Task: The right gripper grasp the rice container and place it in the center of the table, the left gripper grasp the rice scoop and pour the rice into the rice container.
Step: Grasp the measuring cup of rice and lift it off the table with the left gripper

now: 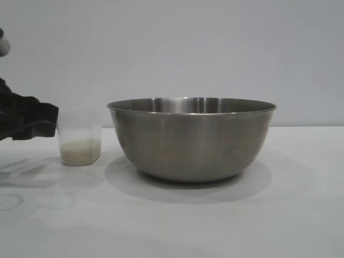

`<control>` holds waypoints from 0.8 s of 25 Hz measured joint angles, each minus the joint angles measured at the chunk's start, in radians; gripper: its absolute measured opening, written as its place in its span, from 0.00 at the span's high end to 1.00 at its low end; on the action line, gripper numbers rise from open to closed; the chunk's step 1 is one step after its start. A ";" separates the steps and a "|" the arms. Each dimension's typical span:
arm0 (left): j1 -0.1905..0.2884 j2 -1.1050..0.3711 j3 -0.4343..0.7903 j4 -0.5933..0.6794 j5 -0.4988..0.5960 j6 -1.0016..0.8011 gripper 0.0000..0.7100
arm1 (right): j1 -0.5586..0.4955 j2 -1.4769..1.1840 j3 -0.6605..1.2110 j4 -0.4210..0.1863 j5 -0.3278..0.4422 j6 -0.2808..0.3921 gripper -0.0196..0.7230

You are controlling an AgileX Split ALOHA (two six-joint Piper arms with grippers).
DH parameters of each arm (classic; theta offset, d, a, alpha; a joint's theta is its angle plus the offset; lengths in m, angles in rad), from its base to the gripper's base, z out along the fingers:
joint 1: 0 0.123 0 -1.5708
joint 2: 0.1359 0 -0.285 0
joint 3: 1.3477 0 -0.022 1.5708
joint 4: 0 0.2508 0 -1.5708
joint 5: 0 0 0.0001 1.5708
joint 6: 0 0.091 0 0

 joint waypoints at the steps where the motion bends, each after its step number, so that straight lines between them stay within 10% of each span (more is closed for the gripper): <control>1: 0.000 0.000 -0.005 0.000 0.000 0.010 0.50 | 0.000 0.000 0.000 0.000 0.000 0.000 0.23; 14: 0.000 0.051 -0.099 -0.005 0.000 0.053 0.50 | 0.000 0.000 0.000 0.000 0.000 0.000 0.23; 20: 0.000 0.064 -0.134 0.018 0.002 0.065 0.86 | 0.000 0.000 0.000 0.000 0.000 0.000 0.23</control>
